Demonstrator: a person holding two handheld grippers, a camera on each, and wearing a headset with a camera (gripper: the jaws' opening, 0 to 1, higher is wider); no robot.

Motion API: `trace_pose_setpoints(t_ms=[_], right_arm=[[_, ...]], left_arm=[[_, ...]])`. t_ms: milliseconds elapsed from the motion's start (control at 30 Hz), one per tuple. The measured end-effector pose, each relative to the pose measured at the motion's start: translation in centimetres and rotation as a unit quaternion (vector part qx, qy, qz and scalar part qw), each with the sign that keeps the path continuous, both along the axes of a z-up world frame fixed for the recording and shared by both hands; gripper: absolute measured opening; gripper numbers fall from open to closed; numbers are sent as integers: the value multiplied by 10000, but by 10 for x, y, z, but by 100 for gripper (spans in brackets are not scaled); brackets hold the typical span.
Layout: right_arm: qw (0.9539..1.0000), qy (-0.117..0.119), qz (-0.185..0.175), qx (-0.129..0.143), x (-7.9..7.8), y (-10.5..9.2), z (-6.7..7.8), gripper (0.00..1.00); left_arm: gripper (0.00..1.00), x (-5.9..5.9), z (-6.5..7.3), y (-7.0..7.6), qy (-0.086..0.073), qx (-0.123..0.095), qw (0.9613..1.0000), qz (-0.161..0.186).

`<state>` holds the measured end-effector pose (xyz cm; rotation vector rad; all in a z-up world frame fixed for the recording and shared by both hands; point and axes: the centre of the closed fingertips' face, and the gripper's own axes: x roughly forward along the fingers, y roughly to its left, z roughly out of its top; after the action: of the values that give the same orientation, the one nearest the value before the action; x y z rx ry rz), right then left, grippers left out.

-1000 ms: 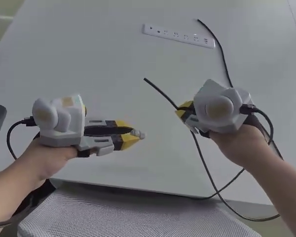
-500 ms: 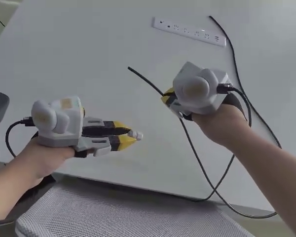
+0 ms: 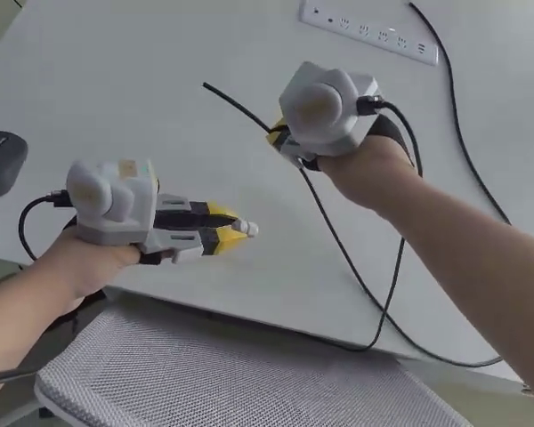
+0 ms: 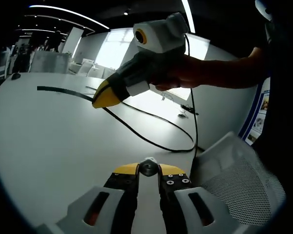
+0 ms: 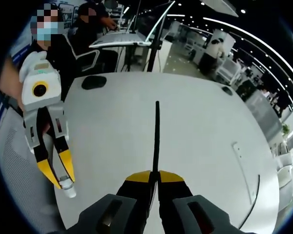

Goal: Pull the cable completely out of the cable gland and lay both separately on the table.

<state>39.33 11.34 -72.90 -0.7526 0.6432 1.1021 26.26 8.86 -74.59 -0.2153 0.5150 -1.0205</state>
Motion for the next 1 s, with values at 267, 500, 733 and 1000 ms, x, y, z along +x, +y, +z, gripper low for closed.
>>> trace_pose_setpoints(t_ms=[267, 500, 733, 1000], right_arm=[[9991, 180, 359, -135, -10, 16, -28, 0], [9980, 291, 525, -218, -22, 22, -52, 0], [9974, 427, 556, -162, -25, 29, -69, 0], [9972, 490, 542, -174, -21, 31, -82, 0]], left_arm=[[15, 3, -15, 6, 47, 112, 9998, 134], [15, 5, -30, 7, 155, 183, 9995, 224], [15, 8, -44, 12, 250, 276, 9989, 298], [15, 6, -53, 14, 270, 407, 9983, 311]])
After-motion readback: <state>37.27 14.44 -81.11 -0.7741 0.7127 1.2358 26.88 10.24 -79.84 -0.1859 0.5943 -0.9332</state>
